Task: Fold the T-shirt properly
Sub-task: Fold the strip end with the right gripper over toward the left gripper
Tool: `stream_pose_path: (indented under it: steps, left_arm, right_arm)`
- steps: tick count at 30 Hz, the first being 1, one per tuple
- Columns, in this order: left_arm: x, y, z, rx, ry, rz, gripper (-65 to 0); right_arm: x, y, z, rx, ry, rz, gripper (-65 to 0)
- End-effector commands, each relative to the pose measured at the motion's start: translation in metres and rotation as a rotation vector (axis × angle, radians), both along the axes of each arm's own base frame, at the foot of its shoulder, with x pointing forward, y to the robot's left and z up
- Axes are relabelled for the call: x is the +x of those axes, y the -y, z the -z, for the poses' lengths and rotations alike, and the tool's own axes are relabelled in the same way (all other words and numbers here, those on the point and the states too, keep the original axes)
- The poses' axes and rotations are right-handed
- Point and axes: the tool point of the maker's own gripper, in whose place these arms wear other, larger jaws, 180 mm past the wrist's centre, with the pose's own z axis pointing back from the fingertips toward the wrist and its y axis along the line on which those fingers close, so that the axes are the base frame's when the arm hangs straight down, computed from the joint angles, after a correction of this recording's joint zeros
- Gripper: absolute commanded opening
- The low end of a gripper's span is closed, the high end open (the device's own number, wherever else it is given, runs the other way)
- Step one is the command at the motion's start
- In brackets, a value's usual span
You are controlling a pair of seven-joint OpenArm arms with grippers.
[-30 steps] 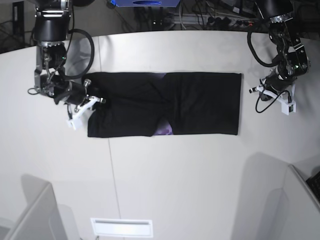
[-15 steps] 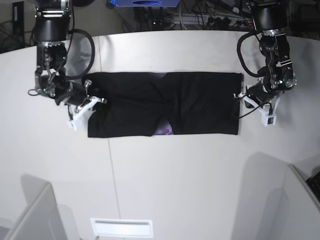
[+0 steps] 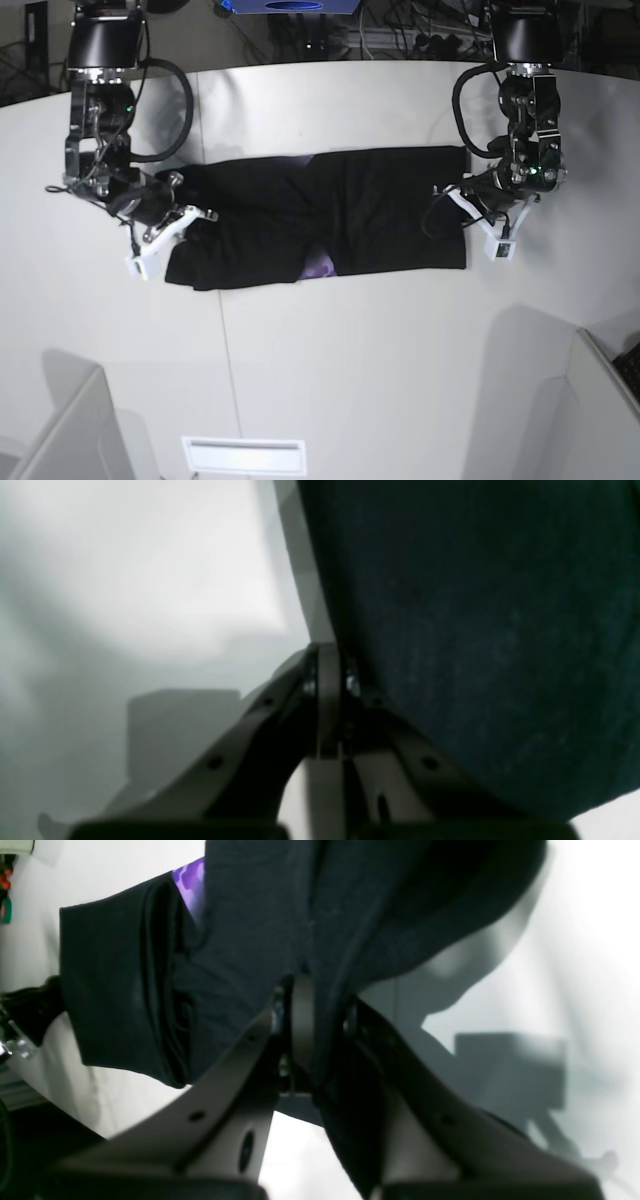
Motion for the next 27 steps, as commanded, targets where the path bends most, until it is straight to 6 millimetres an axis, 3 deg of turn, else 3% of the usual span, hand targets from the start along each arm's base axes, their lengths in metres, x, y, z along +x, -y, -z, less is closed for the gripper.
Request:
stream_pose_path:
  steps: [1,7,17,27]
  left_arm:
    - [0.015,-0.002,-0.017,0.001,0.061,-0.001,-65.0]
    - [0.020,-0.004,-0.021,0.004,0.072,-0.004,-65.0]
    - [0.014,-0.041,-0.023,0.096,0.051,-0.001,-65.0]
    - [0.008,-0.041,-0.018,0.103,0.033,0.008,-65.0]
  right_arm:
    - [0.013,-0.005,-0.022,0.024,0.075,-0.004,-65.0]
    - [0.012,-0.044,-0.047,0.040,0.144,-0.107,-65.0]
    - [0.010,-0.113,-0.062,0.080,0.164,-0.196,-65.0]
    - [0.014,-0.179,-0.080,0.169,0.174,-0.230,-65.0]
